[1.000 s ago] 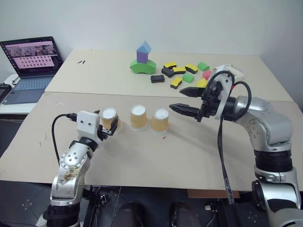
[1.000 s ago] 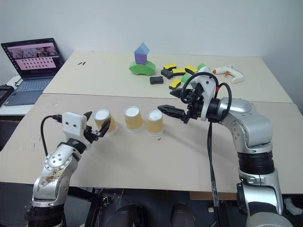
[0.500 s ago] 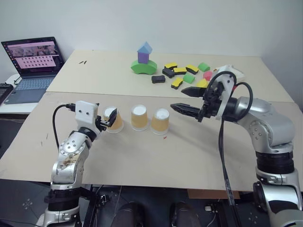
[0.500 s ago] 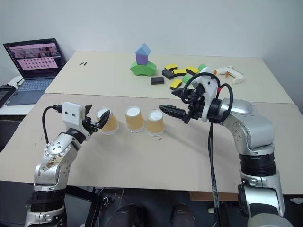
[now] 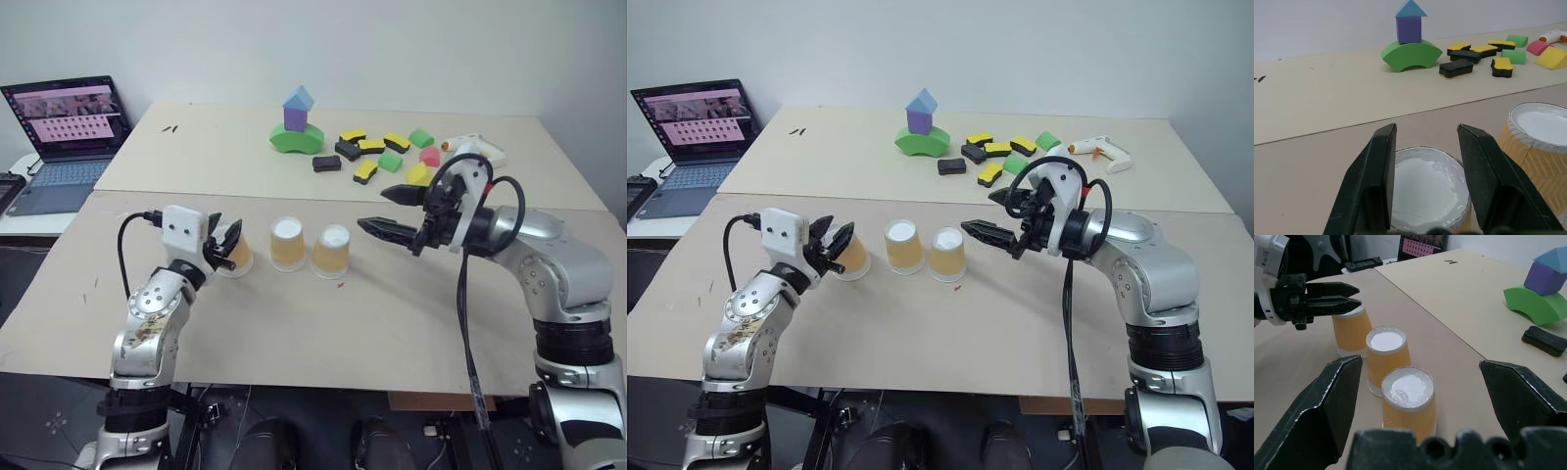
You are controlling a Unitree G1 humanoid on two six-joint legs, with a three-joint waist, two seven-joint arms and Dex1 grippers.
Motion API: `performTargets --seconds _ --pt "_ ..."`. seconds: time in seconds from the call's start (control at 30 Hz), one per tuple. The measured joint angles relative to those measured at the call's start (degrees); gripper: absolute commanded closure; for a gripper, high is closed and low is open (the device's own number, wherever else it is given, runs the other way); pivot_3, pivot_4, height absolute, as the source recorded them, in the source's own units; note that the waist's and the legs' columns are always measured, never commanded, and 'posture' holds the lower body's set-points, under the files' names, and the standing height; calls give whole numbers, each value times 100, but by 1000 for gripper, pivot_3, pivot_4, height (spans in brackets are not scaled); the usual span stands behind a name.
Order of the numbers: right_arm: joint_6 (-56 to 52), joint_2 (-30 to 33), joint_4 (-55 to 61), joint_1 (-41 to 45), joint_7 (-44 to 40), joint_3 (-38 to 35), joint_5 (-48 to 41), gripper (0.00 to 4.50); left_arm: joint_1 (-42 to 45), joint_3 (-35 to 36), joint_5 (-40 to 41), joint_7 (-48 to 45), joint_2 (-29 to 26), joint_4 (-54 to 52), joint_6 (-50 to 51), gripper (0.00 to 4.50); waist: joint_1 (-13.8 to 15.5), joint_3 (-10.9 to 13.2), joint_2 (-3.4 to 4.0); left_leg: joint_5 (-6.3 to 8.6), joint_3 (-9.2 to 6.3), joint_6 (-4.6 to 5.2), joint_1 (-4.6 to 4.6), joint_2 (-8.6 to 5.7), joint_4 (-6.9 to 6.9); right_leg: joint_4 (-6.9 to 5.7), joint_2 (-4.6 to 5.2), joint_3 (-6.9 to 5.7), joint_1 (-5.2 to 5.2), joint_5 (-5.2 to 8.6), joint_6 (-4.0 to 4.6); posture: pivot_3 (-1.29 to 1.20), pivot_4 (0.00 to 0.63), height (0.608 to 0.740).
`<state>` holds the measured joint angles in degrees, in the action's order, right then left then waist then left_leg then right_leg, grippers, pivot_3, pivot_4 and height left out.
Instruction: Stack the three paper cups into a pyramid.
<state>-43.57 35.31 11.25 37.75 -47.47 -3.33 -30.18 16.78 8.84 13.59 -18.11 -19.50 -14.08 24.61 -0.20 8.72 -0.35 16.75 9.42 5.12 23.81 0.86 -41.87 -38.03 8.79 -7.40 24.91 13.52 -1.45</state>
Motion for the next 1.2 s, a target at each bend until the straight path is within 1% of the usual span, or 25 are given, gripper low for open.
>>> performTargets --seconds 0.03,0.13,0.23,0.27,0.3,0.5,0.63,0.73,0.93,1.07,1.2 --pt "0 0 0 -7 8 0 0 0 0 -7 -10 5 -1 -4 0 2464 1 0 0 0 0 0 0 0 0 0 0 0 0 0 0 0 150 691" --pt "0 1 0 -23 18 1 0 0 -2 -18 -18 24 -1 -25 0 1699 0 0 0 0 0 0 0 0 0 1 0 0 0 0 0 0 150 691" --pt "0 12 0 -37 17 2 1 0 -10 -19 -18 22 -1 -68 -1 522 1 0 0 0 0 0 0 0 0 1 0 0 0 0 0 0 150 691" --pt "0 21 0 -48 17 3 2 0 -19 -19 -19 21 -1 -86 -7 205 1 0 0 0 0 0 0 0 0 0 0 0 0 0 0 0 150 691" --pt "0 24 0 -56 17 5 2 0 -34 -21 -25 20 -5 -93 -27 30 1 0 0 0 0 0 0 0 0 1 0 0 0 0 0 0 150 691" --pt "0 48 1 -106 24 21 11 0 -232 -123 -119 3 -48 -173 -80 30 -4 0 0 0 0 0 1 0 0 0 0 1 2 0 0 0 150 691" --pt "0 61 48 -217 34 18 4 0 -686 -98 -213 18 -108 -163 -88 30 -16 0 0 0 0 0 1 1 2 1 0 2 3 0 0 0 150 691" --pt "0 62 52 -243 46 18 3 0 -830 -96 -228 11 -108 -71 -103 30 -23 0 0 0 0 0 2 1 1 -1 1 3 4 0 0 0 150 691" --pt "0 62 74 -243 59 18 -33 0 -832 -43 -242 -11 -112 -39 -269 30 -1 0 -1 1 -1 -1 2 0 2 1 9 2 4 0 0 0 150 691" --pt "0 62 74 -243 109 18 -34 0 -807 -50 -271 -66 -120 199 -348 30 -3 0 -1 0 0 -1 2 1 2 0 7 1 6 0 0 0 150 691" --pt "0 67 74 -244 142 18 -35 0 -467 -161 -317 -244 -180 640 -499 30 22 0 -1 0 0 -1 2 0 0 -1 8 0 4 0 0 0 150 691"
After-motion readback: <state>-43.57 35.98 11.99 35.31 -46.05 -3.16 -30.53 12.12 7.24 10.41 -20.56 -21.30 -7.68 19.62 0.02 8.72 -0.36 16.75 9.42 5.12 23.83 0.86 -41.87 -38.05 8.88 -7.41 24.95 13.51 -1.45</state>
